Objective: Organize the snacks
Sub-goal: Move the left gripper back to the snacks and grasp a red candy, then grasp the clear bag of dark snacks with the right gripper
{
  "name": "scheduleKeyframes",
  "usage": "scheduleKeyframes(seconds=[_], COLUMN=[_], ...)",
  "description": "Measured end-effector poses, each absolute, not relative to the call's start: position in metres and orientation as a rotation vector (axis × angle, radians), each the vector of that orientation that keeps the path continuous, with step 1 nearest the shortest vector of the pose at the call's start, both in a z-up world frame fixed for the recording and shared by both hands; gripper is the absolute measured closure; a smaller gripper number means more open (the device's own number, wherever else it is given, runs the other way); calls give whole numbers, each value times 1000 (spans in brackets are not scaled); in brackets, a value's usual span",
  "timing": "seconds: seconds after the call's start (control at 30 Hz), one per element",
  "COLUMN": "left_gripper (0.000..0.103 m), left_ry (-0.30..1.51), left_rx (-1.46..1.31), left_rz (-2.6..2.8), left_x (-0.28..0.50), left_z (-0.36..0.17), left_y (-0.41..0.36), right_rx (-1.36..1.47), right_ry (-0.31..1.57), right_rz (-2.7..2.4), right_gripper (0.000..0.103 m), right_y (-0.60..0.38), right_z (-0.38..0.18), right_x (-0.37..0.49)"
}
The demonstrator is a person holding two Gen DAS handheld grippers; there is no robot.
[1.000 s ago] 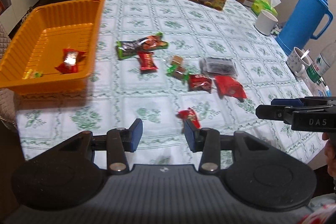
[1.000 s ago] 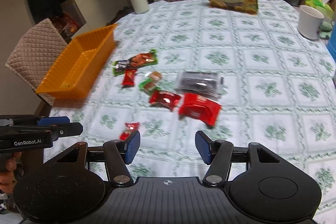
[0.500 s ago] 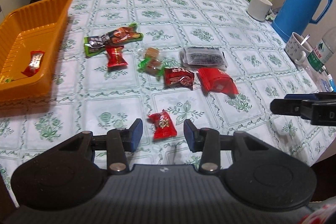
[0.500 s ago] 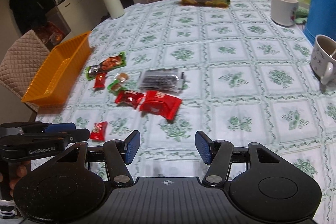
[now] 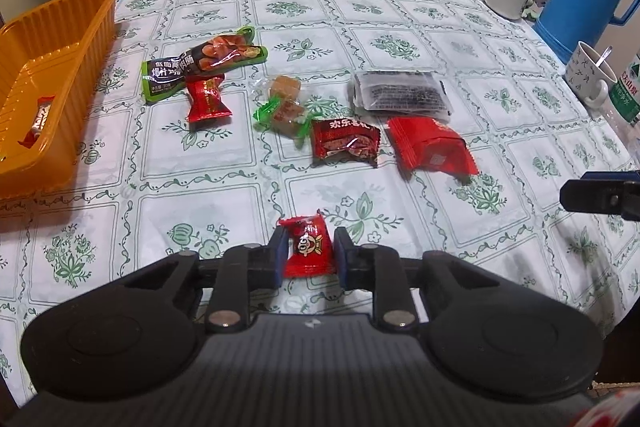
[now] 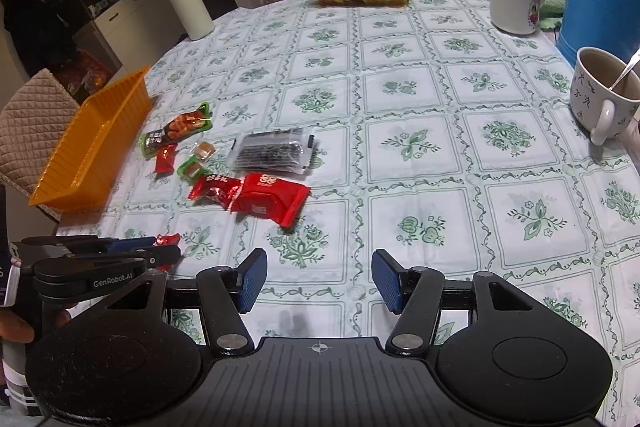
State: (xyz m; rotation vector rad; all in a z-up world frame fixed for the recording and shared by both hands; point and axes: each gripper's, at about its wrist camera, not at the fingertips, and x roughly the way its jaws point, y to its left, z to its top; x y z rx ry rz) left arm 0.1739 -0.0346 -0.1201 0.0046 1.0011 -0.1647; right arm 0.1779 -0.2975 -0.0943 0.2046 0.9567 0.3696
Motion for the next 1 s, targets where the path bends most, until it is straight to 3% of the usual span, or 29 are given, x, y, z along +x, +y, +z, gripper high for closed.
scheduleKeyframes(seconds=[0.47,1.0], left_gripper=[87,87], left_ry=[957,904], left_rx=[-29,-166], left_rz=[-115,188], left_x=[164,137], left_z=[-106,-78], left_y=[-7,83], right_rx=[155,-202], right_ry=[937,792], right_rz=[444,720], right_gripper=[45,45], right_y=[-281,-230], right_z=[-97,-114], right_x=[199,273])
